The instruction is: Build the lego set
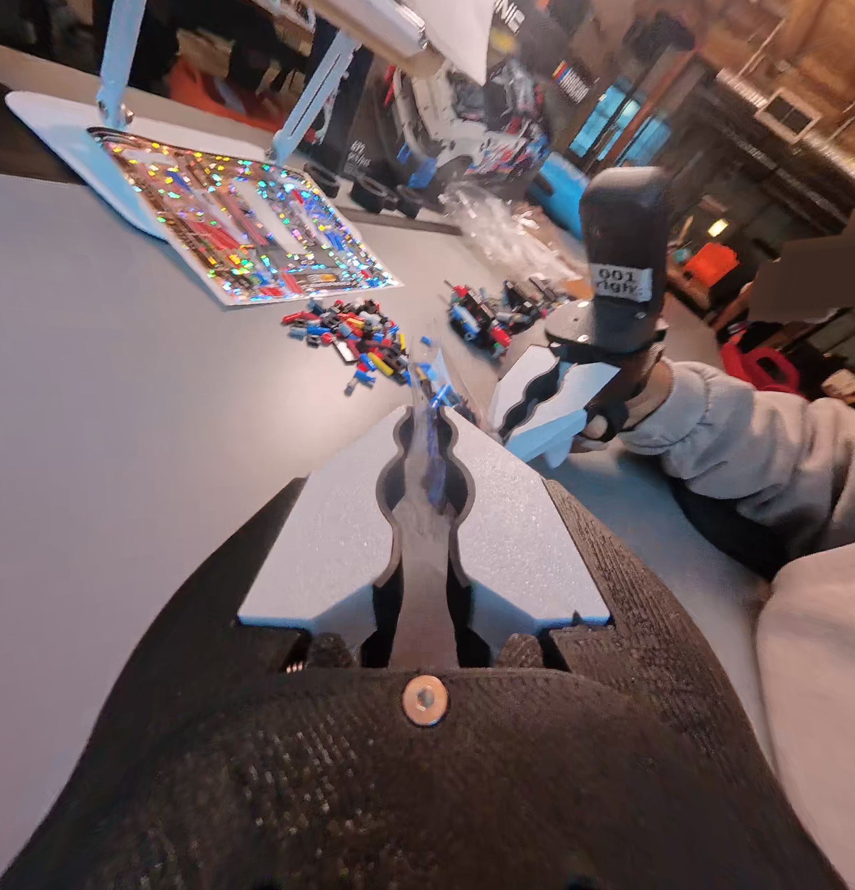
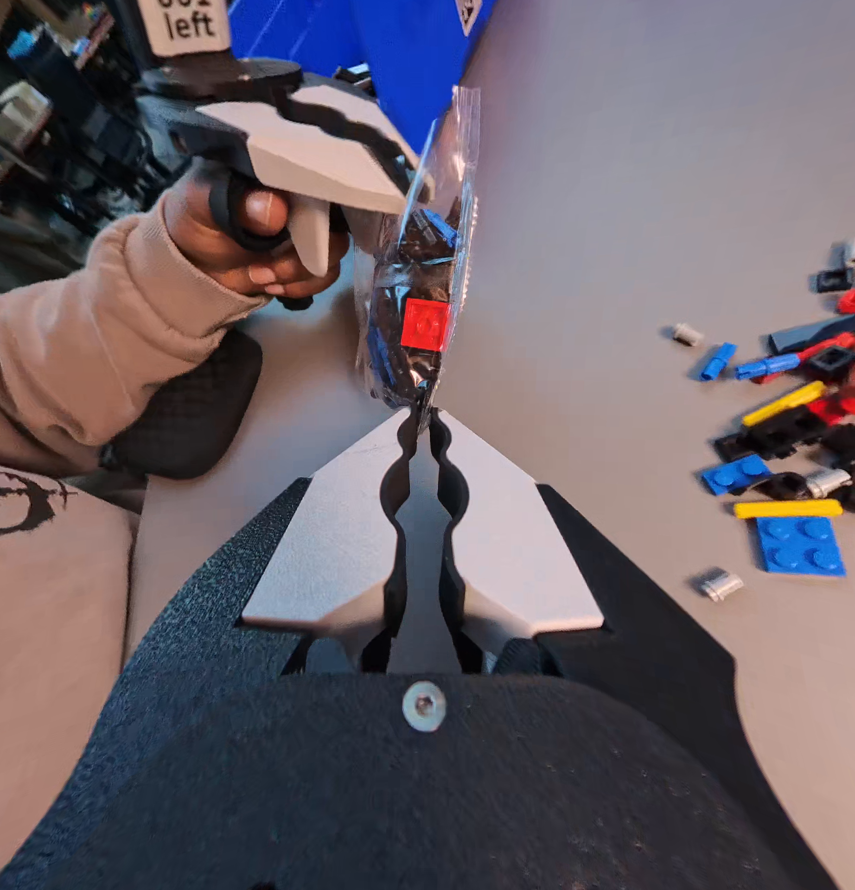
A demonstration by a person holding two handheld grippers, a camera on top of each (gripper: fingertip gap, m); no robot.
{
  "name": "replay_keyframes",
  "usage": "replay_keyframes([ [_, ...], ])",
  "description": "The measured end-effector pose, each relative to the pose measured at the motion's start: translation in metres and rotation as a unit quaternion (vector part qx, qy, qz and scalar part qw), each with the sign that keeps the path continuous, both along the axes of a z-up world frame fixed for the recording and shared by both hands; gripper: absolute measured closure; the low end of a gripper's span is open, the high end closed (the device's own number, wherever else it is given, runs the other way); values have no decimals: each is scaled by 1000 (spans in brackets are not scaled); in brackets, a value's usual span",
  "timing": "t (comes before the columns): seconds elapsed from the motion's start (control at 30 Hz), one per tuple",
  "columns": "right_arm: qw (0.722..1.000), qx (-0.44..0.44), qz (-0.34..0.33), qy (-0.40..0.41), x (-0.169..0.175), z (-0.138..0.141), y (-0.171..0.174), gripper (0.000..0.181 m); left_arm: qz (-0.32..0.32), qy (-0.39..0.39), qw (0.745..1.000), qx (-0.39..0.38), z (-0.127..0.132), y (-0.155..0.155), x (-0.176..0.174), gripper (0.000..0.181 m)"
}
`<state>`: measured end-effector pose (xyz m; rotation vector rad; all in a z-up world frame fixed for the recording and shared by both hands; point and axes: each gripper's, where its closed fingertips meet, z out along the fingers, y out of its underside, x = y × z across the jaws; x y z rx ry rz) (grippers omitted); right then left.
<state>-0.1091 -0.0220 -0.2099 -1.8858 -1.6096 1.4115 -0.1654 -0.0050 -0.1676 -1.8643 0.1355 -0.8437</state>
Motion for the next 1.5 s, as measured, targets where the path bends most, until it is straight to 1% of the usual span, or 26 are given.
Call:
replay_keyframes([
  [0.07,999,-10,-28,-24,-2,-9,10,180,9,65,998,-13,-13,4,-9,170],
  [0.13,998,-21,-50,-34,-6,-11,17,180,16,121,992,-17,-22,6,-16,168],
  [0.23,996,-21,-66,-51,-13,-14,23,180,39,175,984,-24,-29,8,-28,164],
  [0.37,994,-26,-73,-71,-27,-17,28,180,91,258,961,-45,-35,-3,-52,160],
  [0.47,993,-31,-78,-81,-41,-18,31,180,101,305,946,-41,-34,-17,-57,162],
  [0.67,991,-34,-90,-94,-65,-20,40,181,61,351,934,-36,-42,-38,-43,160],
  [0.8,991,-46,-72,-106,-73,-21,36,181,45,374,925,-58,-56,-39,-40,155],
  [1.0,990,-57,-72,-105,-72,-20,32,181,31,399,913,-78,-69,-40,-37,155],
  [1.1,990,-60,-69,-106,-72,-20,32,181,26,402,911,-83,-71,-39,-35,161],
  [1.23,991,-52,-59,-106,-71,-20,30,178,24,415,905,-89,-73,-39,-36,180],
  [1.37,993,-25,-50,-103,-70,-18,30,171,24,423,902,-90,-74,-39,-36,181],
  [1.5,994,-5,-43,-104,-67,-18,32,168,27,429,899,-81,-70,-38,-37,181],
])
